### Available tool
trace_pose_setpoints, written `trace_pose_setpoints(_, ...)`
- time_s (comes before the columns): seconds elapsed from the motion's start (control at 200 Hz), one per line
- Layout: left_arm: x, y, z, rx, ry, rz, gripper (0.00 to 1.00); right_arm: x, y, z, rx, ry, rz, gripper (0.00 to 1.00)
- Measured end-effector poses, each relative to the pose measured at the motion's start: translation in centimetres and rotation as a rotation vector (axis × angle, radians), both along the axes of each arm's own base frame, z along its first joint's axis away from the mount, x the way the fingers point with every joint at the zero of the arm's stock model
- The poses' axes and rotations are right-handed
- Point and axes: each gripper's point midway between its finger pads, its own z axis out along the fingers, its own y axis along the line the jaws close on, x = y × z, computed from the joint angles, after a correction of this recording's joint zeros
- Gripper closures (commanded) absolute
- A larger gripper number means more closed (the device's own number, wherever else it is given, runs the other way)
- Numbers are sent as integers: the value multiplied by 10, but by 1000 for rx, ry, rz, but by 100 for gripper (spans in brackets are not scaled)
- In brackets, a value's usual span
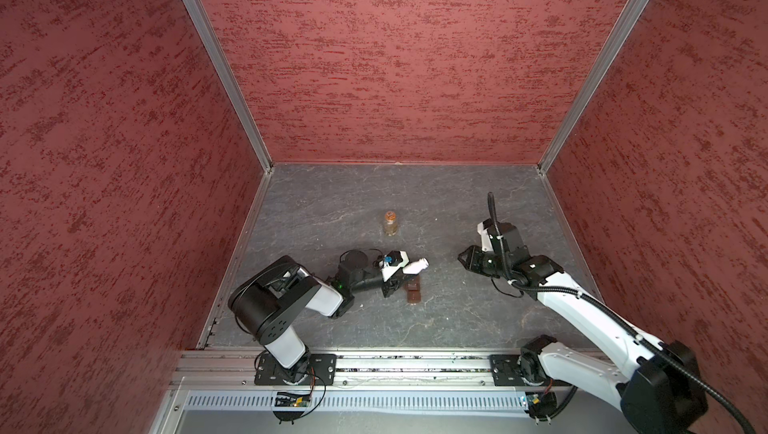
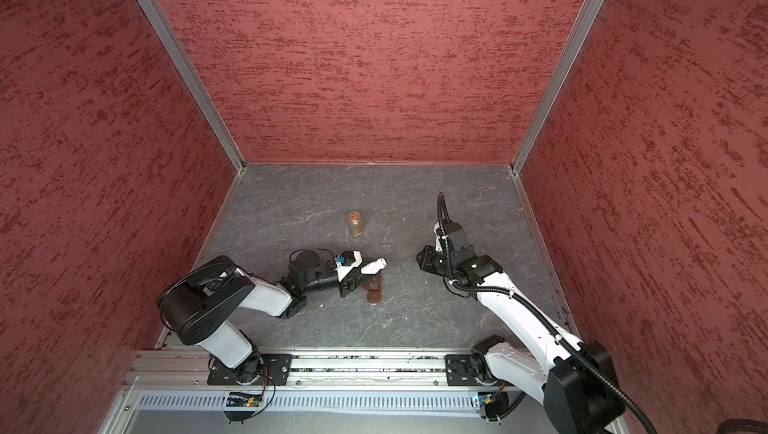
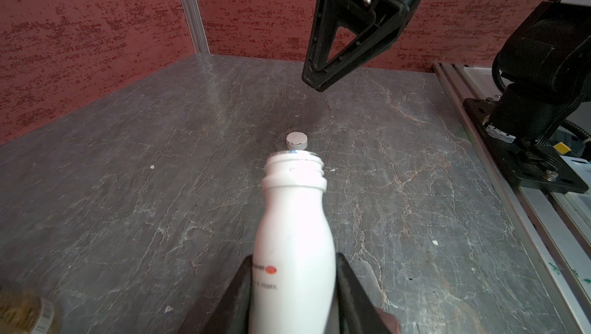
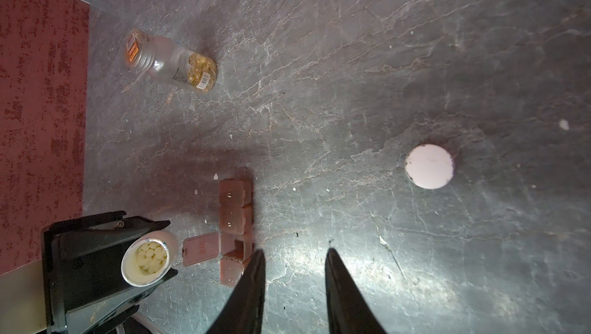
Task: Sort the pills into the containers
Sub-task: 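Carry the open white bottle over the red pill box with the left gripper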
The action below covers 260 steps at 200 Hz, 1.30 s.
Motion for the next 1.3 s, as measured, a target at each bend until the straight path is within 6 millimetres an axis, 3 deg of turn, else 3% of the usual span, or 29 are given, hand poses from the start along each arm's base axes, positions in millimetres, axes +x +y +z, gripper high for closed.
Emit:
trace_pose_setpoints(0.16,0,-1,1,13,3,-7,100,0,0,0,0,1,1,67)
trace_pose_setpoints(0.476,-8,4,23,50,-42,-30,100,-1,1,1,6,-2,6,68)
trace_pose_setpoints(1.107,-18,18,-18,129,66,-34,100,-1,5,-6,0,23,30,68)
trace_pose_setpoints(1.302,-17,19,-19,131,67,-30,100,-1,5,-4,3,18,31,68)
